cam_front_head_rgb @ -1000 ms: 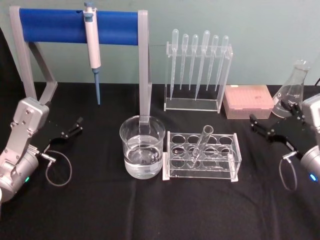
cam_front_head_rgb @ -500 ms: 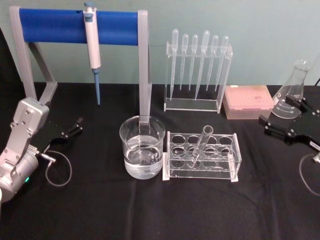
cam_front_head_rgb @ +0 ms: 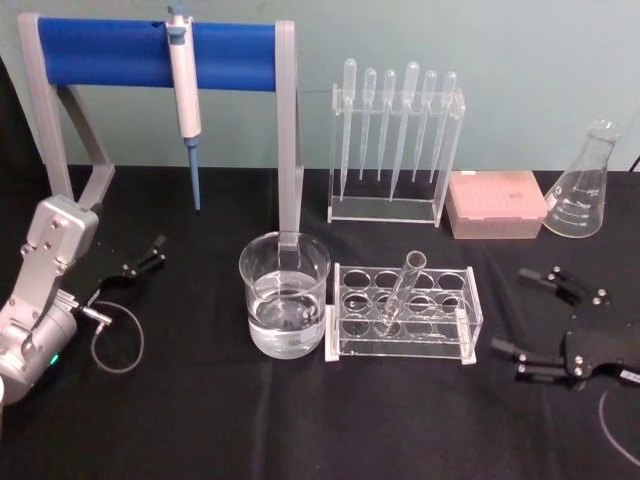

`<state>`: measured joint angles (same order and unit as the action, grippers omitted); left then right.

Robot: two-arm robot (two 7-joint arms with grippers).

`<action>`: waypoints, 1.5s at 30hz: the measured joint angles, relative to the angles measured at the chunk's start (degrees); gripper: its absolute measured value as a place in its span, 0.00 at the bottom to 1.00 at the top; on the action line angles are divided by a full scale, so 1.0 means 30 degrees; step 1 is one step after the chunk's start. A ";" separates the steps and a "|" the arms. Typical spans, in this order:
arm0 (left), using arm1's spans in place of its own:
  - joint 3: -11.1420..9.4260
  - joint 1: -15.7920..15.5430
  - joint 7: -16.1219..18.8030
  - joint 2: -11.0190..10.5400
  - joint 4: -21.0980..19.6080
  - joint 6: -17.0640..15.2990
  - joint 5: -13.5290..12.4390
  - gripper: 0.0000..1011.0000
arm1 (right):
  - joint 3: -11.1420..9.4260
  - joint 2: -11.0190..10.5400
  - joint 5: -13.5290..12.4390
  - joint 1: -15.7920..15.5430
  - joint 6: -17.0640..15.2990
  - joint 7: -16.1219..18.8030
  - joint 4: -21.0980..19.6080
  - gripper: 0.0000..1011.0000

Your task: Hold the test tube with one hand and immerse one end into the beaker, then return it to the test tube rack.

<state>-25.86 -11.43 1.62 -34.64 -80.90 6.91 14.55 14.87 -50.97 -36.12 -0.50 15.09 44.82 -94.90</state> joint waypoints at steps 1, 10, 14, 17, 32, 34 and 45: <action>0.0000 0.0000 0.0000 -0.0001 0.0000 0.0001 0.0000 0.99 | 0.0032 0.0055 0.0012 0.0002 0.0041 0.0117 -0.0053 0.99; 0.0001 0.0000 0.0000 -0.0001 0.0001 0.0000 0.0000 0.99 | 0.1022 0.1343 0.1054 0.1085 -0.0568 0.0229 -0.0174 0.99; 0.0001 -0.0001 -0.0001 -0.0001 0.0000 0.0001 0.0000 0.99 | 0.1614 0.2112 0.1561 0.1842 -0.1604 -0.0467 0.0042 0.99; 0.0000 0.0000 0.0000 0.0000 0.0000 0.0000 -0.0001 0.99 | 0.1901 0.2496 0.1798 0.2213 -0.2184 -0.0886 0.0170 0.99; 0.0000 0.0000 -0.0001 0.0000 0.0000 0.0000 0.0000 0.99 | 0.2925 0.4219 0.2995 0.3394 -0.4276 -0.3074 0.0314 0.99; 0.0001 0.0000 -0.0001 0.0000 -0.0001 0.0001 0.0000 0.99 | 0.2997 0.4420 0.3069 0.3473 -0.4470 -0.3291 0.0334 0.99; 0.0000 0.0000 0.0000 0.0000 0.0000 0.0000 -0.0001 0.99 | 0.3072 0.4992 0.3157 0.3618 -0.4986 -0.3925 0.0356 0.99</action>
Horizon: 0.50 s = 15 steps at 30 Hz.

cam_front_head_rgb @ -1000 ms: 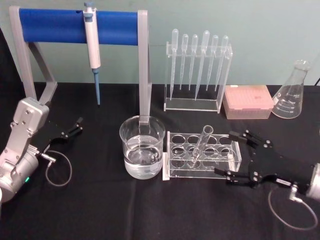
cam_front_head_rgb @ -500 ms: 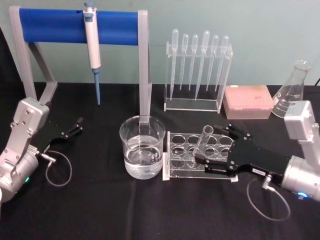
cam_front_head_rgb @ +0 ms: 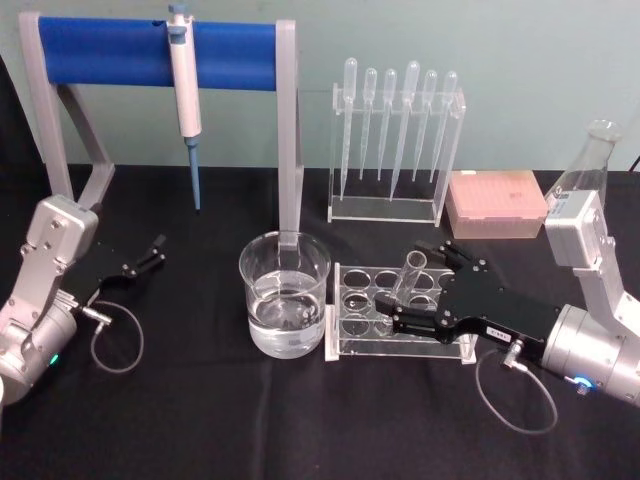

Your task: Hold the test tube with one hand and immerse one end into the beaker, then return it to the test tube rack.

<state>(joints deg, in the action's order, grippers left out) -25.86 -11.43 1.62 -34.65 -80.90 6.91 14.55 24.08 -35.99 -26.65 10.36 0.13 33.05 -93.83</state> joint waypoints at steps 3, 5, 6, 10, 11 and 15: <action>0.0000 -0.0001 0.0000 0.0000 0.0000 0.0000 0.0000 0.99 | -0.0004 -0.0026 -0.0001 0.0000 0.0006 0.0013 -0.0003 0.99; 0.0000 0.0000 0.0000 0.0000 0.0000 0.0000 0.0000 0.99 | -0.0006 -0.0038 -0.0001 0.0000 0.0017 0.0019 -0.0005 0.98; 0.0000 0.0001 0.0000 0.0000 0.0000 0.0000 0.0001 0.99 | -0.0007 -0.0042 -0.0001 -0.0001 0.0022 0.0020 -0.0006 0.96; 0.0001 0.0000 -0.0001 0.0000 0.0000 0.0001 0.0001 0.99 | -0.0012 -0.0066 -0.0004 -0.0004 0.0045 0.0062 -0.0006 0.88; 0.0001 0.0001 0.0000 0.0001 0.0000 0.0000 0.0000 0.99 | -0.0013 -0.0069 -0.0004 -0.0006 0.0048 0.0066 -0.0007 0.85; 0.0000 0.0001 0.0000 0.0000 0.0001 0.0000 0.0001 0.99 | -0.0015 -0.0085 -0.0009 -0.0013 0.0065 0.0086 -0.0006 0.74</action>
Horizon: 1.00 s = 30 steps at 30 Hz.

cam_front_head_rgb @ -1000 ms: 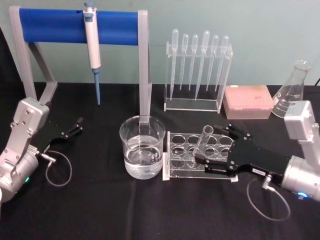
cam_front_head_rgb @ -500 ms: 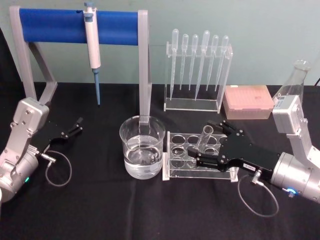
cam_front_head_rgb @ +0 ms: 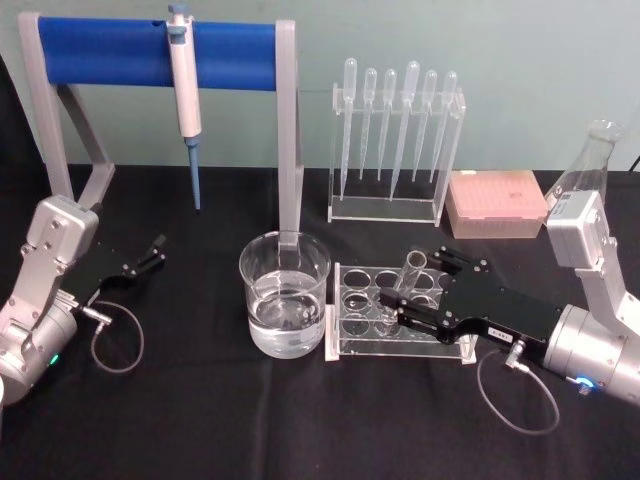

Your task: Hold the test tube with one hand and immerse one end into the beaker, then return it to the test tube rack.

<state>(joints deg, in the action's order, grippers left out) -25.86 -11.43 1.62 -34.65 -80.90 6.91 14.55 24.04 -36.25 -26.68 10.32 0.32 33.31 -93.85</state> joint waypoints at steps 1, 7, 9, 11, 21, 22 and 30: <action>0.0000 -0.0001 0.0000 0.0000 -0.0001 0.0000 -0.0001 0.99 | 0.0000 -0.0001 -0.0001 -0.0001 0.0002 0.0004 0.0000 0.74; 0.0000 -0.0001 0.0000 0.0001 -0.0001 0.0000 0.0000 0.99 | -0.0001 -0.0010 -0.0001 -0.0009 0.0018 0.0023 0.0000 0.53; 0.0000 -0.0001 0.0000 0.0001 -0.0001 0.0000 -0.0001 0.99 | -0.0001 -0.0012 -0.0001 -0.0009 0.0022 0.0027 0.0000 0.48; 0.0001 -0.0001 0.0000 0.0000 -0.0001 -0.0001 0.0000 0.99 | -0.0001 -0.0016 -0.0001 -0.0008 0.0027 0.0032 0.0000 0.41; 0.0001 -0.0001 0.0000 0.0000 -0.0001 0.0000 -0.0001 0.99 | -0.0008 -0.0033 -0.0005 -0.0009 0.0053 0.0036 -0.0001 0.24; -0.0001 -0.0001 0.0000 0.0001 -0.0001 0.0000 -0.0001 0.99 | -0.0009 -0.0034 -0.0005 -0.0009 0.0053 0.0036 -0.0001 0.24; 0.0000 -0.0002 0.0000 0.0001 -0.0001 0.0000 0.0000 0.99 | -0.0325 -0.0068 -0.0028 0.0541 -0.0400 -0.0014 -0.0184 0.24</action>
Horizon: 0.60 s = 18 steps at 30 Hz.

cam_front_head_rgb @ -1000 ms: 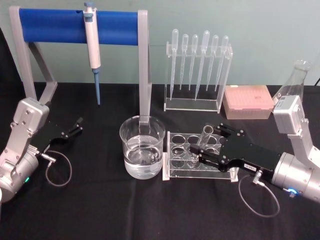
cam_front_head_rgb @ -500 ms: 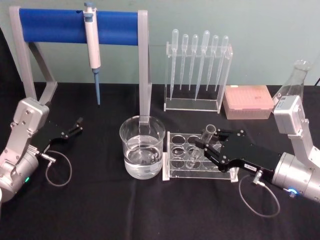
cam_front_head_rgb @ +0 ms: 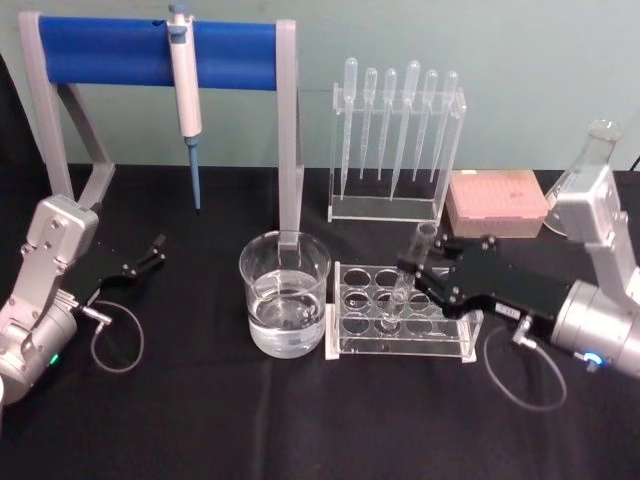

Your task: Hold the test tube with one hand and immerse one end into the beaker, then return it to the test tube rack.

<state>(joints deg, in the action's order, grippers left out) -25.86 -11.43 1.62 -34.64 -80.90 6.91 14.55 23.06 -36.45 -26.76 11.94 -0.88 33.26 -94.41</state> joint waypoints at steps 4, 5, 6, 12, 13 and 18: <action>0.0000 0.0002 0.0000 0.0000 0.0000 0.0000 0.0000 0.99 | -0.0101 -0.0277 -0.0181 0.0526 -0.0774 0.0117 -0.0481 0.24; 0.0001 0.0001 0.0000 0.0000 0.0000 0.0000 0.0000 0.99 | -0.0103 -0.0355 -0.0250 0.0663 -0.0982 0.0187 -0.0590 0.24; 0.0000 0.0001 0.0000 0.0000 0.0001 0.0000 0.0000 0.99 | -0.0103 -0.0514 -0.0410 0.0933 -0.1462 0.0334 -0.0833 0.24; 0.0000 0.0002 0.0001 0.0000 0.0001 0.0000 0.0000 0.99 | 0.0008 -0.1234 -0.1034 0.1980 -0.3092 0.0784 -0.1905 0.24; 0.0001 0.0002 0.0000 0.0000 0.0000 0.0000 0.0000 0.99 | 0.0011 -0.1388 -0.1178 0.2169 -0.3383 0.0831 -0.2166 0.24; 0.0001 0.0001 0.0001 0.0000 0.0000 0.0000 0.0000 0.99 | 0.0062 -0.1707 -0.1573 0.2693 -0.4128 0.0879 -0.2836 0.24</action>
<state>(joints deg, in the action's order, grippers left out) -25.86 -11.43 1.62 -34.65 -80.90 6.91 14.55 23.25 -41.57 -31.48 20.02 -13.26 35.90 -102.91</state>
